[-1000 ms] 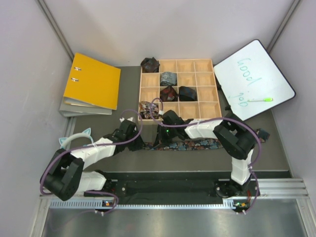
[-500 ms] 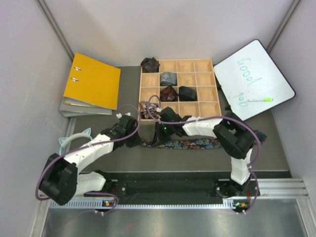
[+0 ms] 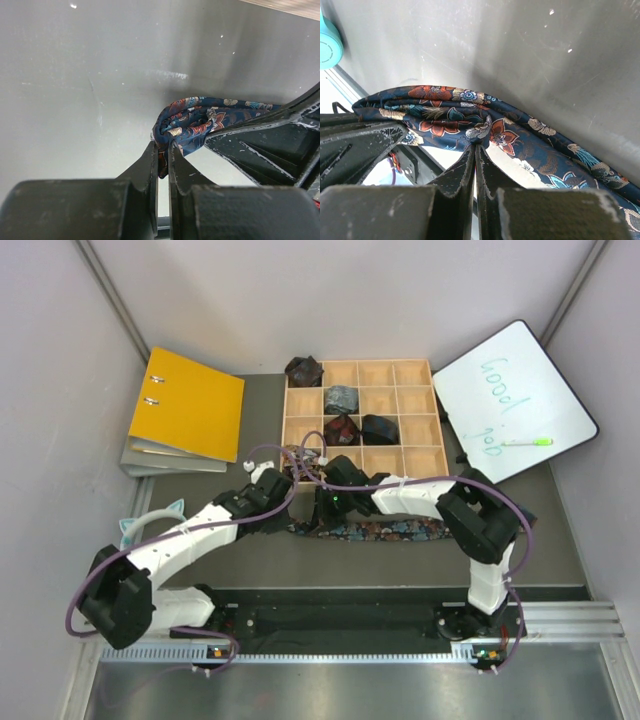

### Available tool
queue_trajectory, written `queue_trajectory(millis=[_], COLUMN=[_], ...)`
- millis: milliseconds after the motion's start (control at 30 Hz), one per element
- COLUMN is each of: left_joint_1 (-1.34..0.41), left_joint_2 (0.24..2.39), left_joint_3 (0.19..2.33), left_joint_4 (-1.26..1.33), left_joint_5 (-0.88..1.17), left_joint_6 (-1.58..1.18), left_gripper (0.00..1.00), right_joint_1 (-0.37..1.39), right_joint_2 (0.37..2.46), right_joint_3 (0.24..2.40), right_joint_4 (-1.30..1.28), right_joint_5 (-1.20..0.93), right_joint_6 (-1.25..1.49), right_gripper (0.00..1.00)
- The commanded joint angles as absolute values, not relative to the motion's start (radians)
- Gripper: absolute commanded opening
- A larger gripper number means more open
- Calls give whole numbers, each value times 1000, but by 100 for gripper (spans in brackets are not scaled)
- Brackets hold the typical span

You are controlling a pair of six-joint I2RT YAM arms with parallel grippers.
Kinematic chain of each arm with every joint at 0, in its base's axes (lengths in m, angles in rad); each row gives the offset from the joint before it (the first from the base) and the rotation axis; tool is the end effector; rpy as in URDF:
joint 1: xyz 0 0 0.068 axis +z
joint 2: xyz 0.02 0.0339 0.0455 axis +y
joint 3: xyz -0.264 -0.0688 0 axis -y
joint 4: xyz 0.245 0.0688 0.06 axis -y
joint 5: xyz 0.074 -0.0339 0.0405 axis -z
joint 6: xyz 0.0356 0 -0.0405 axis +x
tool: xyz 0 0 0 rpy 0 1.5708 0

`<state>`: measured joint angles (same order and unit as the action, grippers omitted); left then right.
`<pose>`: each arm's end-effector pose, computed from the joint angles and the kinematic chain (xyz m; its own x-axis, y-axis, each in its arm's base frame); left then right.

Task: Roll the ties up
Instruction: Roll the tie at the center of the board.

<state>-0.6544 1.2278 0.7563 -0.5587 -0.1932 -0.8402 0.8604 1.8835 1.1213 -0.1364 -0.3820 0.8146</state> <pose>0.1889 -0.1363 0.2109 -0.8405 -0.2765 -0.4660 -0.1603 0.9484 -0.2734 0.2420 0.3017 0.1552 -0.9720 -0.0948 -0.2151 -0.2154 0.7260 0.6531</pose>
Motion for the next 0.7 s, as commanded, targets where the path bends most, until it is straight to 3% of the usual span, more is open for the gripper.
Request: queue_trajectory(millis=[0, 667], left_joint_1=[-681, -712], left_joint_2=[1250, 1304], left_joint_3=[816, 931], left_joint_4=[-620, -680], left_joint_5=[-274, -278], left_joint_6=[-854, -859], left_gripper=[1, 1], right_joint_1=[868, 870], right_joint_2=[1825, 1943], right_joint_3=[1152, 1259], right_joint_4=[-127, -130], right_joint_5=[-371, -379], right_joint_6=[813, 813], right_gripper=[4, 4])
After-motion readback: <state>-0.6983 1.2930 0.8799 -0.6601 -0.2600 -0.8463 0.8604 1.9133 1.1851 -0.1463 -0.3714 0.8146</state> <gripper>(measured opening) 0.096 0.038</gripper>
